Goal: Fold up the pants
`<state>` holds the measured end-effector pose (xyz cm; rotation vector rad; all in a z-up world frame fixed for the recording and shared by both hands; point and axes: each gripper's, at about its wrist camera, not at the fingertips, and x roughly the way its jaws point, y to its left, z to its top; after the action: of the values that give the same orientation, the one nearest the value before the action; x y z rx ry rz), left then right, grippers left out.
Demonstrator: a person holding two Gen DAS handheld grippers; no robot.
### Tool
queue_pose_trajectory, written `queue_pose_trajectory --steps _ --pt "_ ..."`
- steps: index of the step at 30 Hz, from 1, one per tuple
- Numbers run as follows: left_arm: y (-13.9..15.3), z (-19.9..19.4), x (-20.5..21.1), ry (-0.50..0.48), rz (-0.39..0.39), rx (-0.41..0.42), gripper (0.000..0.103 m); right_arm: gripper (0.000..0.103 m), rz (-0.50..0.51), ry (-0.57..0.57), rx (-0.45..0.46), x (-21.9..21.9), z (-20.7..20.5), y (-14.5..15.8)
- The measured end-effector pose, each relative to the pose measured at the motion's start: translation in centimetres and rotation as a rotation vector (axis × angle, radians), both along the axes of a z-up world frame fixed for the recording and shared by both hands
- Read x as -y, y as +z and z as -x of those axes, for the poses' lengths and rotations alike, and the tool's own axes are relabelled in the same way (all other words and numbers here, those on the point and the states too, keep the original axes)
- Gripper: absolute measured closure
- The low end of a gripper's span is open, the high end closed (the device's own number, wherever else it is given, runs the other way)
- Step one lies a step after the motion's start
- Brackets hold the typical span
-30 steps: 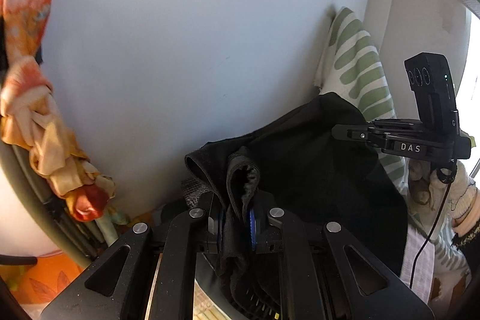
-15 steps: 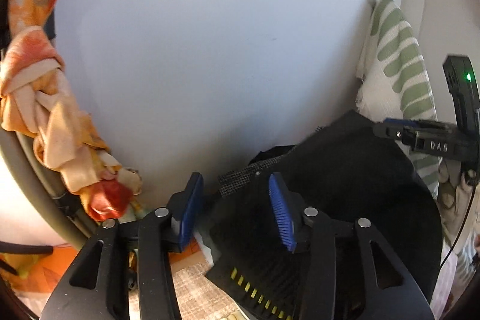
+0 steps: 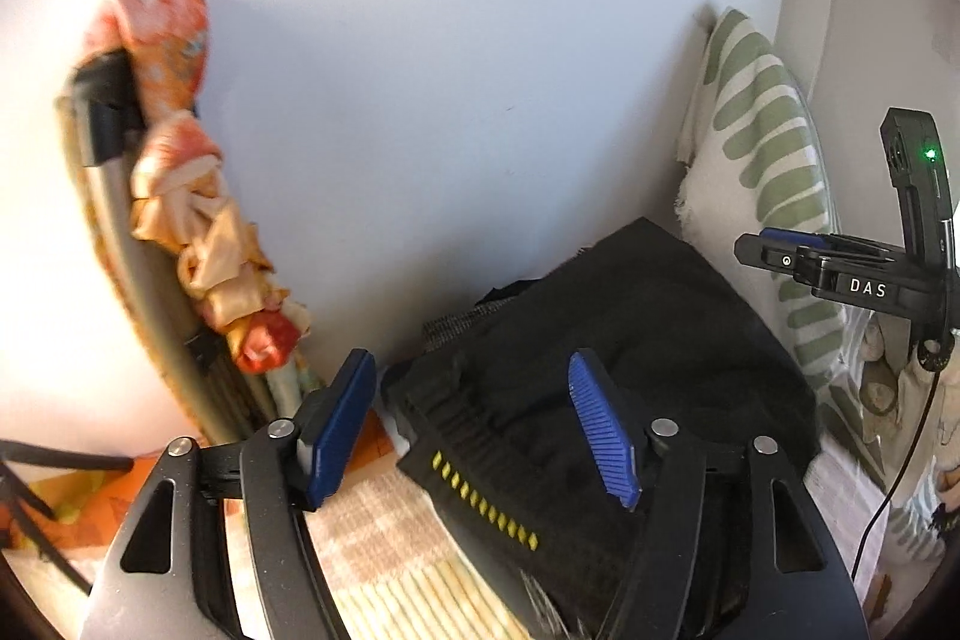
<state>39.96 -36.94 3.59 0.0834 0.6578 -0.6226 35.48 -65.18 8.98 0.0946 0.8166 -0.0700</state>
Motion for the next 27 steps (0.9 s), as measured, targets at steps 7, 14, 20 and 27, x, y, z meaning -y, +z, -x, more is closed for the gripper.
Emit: queue_pose_trajectory --steps 7,14,20,27 --pt "2.1 4.2 -2.9 -0.014 0.030 0.007 0.034 0.032 0.007 -0.038 0.020 -2.0 3.6 1.9" --pt "3.5 9.6 -6.5 0.006 0.023 0.038 0.026 0.031 0.022 -0.045 0.022 -5.3 8.9 3.5" --pt "3.8 14.5 -9.5 0.029 0.032 0.053 0.022 0.017 0.023 -0.049 0.063 -8.8 14.4 4.6" --pt "3.2 20.8 -12.8 0.055 -0.002 0.094 0.021 0.017 0.039 -0.020 0.103 -13.8 20.7 5.0"
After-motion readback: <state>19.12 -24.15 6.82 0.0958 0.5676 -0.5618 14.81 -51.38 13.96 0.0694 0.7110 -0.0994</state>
